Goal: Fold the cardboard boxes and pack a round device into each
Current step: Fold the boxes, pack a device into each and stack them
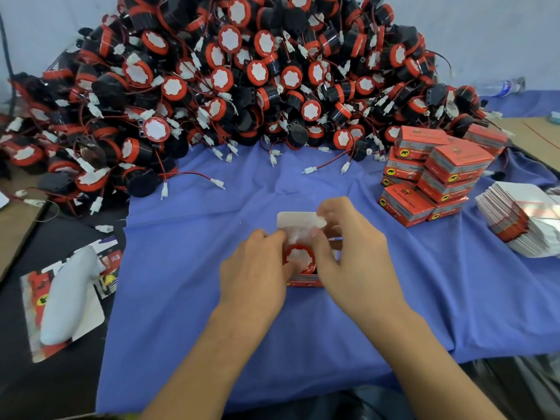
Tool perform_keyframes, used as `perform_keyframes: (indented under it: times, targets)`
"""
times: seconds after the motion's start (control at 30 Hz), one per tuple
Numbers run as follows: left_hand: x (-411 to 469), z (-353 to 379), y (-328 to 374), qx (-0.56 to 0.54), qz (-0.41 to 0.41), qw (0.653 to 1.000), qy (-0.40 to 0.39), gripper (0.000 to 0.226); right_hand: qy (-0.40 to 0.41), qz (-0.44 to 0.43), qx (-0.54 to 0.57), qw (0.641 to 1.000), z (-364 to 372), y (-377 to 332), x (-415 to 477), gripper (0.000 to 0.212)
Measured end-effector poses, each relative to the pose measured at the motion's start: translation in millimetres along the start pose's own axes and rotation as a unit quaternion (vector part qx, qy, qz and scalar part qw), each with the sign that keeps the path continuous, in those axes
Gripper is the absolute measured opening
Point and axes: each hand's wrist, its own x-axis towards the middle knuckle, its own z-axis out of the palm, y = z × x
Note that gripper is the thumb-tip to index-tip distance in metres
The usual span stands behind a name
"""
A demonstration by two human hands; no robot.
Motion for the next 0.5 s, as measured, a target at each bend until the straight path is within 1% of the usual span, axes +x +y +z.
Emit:
perform_keyframes:
  times: [0.13,0.23,0.4,0.5]
  targets:
    - [-1.5,-0.4,-1.9,-0.019,0.001,1.000,-0.005,0.025,-0.037,-0.023,-0.045,0.998,4.1,-4.8,3.2,0.012]
    - [-2.4,2.4,-2.7,-0.034,0.004,0.999,0.001,0.022,-0.063,-0.026,-0.088,0.994,7.2,-6.5,2.6,0.007]
    - [-4.0,9.0,-7.3,-0.039,-0.003,0.999,0.019,0.016,-0.059,-0.024,-0.121,0.991,15.4,-8.1,-0.7,0.010]
    - [-2.7,11.0,-9.4,-0.058,-0.005,0.998,0.025,0.018,-0.067,-0.025,-0.137,0.988,20.0,-7.5,-0.3,0.008]
